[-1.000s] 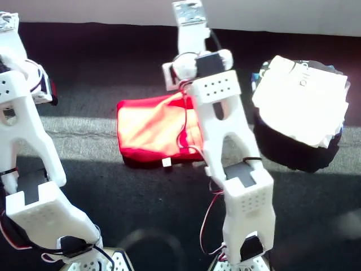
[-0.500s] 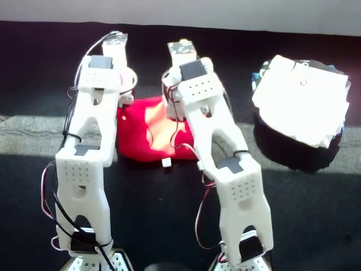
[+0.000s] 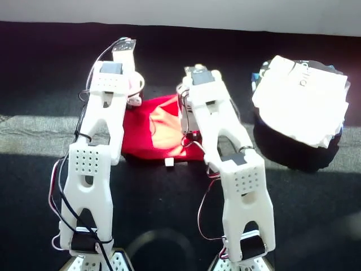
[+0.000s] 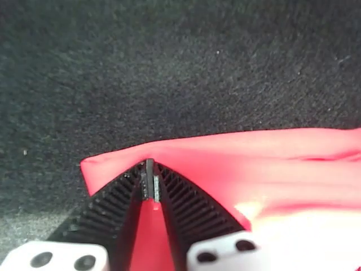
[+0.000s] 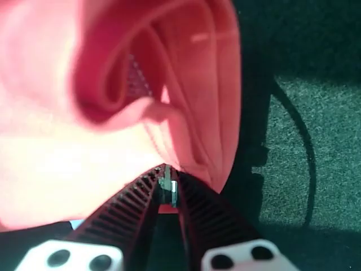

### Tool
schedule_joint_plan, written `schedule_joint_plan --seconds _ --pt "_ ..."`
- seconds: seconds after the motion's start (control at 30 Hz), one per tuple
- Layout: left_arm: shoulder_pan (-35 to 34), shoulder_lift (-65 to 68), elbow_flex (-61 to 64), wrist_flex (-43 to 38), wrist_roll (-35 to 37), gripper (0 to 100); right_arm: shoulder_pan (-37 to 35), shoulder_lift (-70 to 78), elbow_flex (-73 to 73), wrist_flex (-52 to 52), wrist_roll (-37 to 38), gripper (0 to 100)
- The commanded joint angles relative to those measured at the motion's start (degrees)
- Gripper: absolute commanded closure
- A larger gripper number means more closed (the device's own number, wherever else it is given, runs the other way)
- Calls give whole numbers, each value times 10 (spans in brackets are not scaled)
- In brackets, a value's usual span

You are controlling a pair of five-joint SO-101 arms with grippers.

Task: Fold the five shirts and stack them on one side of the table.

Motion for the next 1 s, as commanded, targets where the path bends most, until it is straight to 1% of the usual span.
schedule_joint_plan --seconds 0.0,0.1,0.23,0.43,0.5,0.6,0.7,0.77,0.9,0.97 --pt "-32 13 -38 5 2 991 25 -5 29 -13 8 993" --pt "-45 22 -67 23 5 991 25 -6 28 -7 8 993" --pt "-69 20 -120 62 48 991 23 -26 22 16 8 993" --pt "-65 20 -285 183 47 991 22 -187 -44 58 8 993" --pt "-60 20 -339 223 47 991 22 -233 -67 53 8 993" --pt "-57 6 -341 229 48 991 21 -245 -80 -2 8 992" --pt "-48 -44 -260 229 49 991 21 -228 -56 -85 8 992" --pt "-41 -97 -157 229 50 991 19 -199 -44 -124 8 992" --pt "-11 -239 92 227 49 991 -3 -129 -49 -138 8 992" --pt "12 -312 195 219 48 991 -13 -113 -60 -138 8 992"
